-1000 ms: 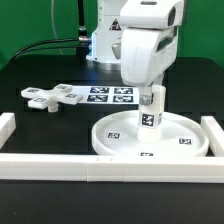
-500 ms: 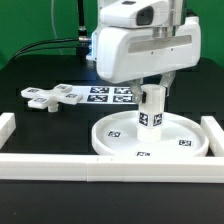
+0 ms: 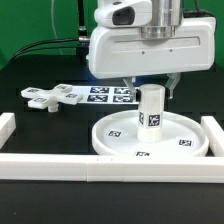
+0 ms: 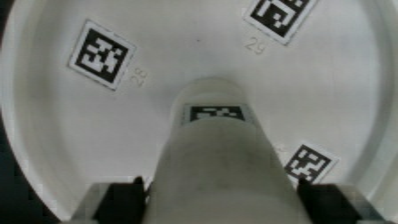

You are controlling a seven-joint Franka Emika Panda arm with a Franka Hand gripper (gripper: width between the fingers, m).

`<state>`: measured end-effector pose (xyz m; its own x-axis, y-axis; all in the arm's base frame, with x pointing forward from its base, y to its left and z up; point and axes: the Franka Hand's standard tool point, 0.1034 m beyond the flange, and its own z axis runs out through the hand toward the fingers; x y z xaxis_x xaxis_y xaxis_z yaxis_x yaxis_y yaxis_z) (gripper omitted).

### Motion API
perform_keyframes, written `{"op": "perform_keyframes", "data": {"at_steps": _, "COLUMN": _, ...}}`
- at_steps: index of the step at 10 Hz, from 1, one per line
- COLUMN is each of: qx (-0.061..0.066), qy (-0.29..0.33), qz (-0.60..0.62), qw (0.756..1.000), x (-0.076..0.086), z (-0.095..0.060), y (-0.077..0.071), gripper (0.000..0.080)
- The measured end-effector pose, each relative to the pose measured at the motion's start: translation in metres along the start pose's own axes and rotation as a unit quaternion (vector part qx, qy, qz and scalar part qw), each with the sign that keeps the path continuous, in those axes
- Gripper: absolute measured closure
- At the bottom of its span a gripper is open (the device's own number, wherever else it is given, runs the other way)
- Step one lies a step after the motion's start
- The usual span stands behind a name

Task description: Assemble round table

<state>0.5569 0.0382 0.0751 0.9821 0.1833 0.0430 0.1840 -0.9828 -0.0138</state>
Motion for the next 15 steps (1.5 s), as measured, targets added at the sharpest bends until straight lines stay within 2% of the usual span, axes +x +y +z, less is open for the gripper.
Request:
{"op": "perform_keyframes", "data": {"at_steps": 2, "qx": 0.009, "qy": 0.0, "qz": 0.119, "qw": 0.993, "x": -0.001, "z": 0.0, "y": 0.0, "gripper": 0.039}}
{"op": "perform_keyframes", "data": {"at_steps": 3, "qx": 0.009, "qy": 0.0, "qz": 0.146, "qw": 0.989, "x": -0.001, "z": 0.0, "y": -0.001, "gripper": 0.039}}
{"op": "perform_keyframes", "data": {"at_steps": 6, "qx": 0.015, "qy": -0.004, "qz": 0.296, "qw": 0.955, "x": -0.001, "z": 0.0, "y": -0.002, "gripper": 0.039}}
{"op": "perform_keyframes", "data": {"at_steps": 7, "qx": 0.019, "qy": -0.005, "qz": 0.364, "qw": 0.931, "x": -0.001, "z": 0.0, "y": -0.002, "gripper": 0.039}}
{"op": "perform_keyframes", "data": {"at_steps": 9, "qx": 0.02, "qy": -0.005, "qz": 0.403, "qw": 0.915, "x": -0.001, "z": 0.0, "y": -0.002, "gripper": 0.0389}}
{"op": "perform_keyframes", "data": {"at_steps": 10, "qx": 0.02, "qy": -0.005, "qz": 0.401, "qw": 0.916, "x": -0.001, "z": 0.0, "y": -0.003, "gripper": 0.0389}}
{"op": "perform_keyframes", "data": {"at_steps": 11, "qx": 0.02, "qy": -0.005, "qz": 0.398, "qw": 0.917, "x": -0.001, "z": 0.0, "y": -0.003, "gripper": 0.0215}}
{"op": "perform_keyframes", "data": {"at_steps": 12, "qx": 0.02, "qy": -0.005, "qz": 0.387, "qw": 0.922, "x": -0.001, "z": -0.001, "y": -0.003, "gripper": 0.0215}}
{"op": "perform_keyframes", "data": {"at_steps": 13, "qx": 0.02, "qy": -0.001, "qz": 0.349, "qw": 0.937, "x": 0.0, "z": -0.009, "y": -0.005, "gripper": 0.0161}}
{"op": "perform_keyframes", "data": {"at_steps": 15, "qx": 0.02, "qy": 0.004, "qz": 0.262, "qw": 0.965, "x": -0.013, "z": -0.022, "y": -0.004, "gripper": 0.0153}}
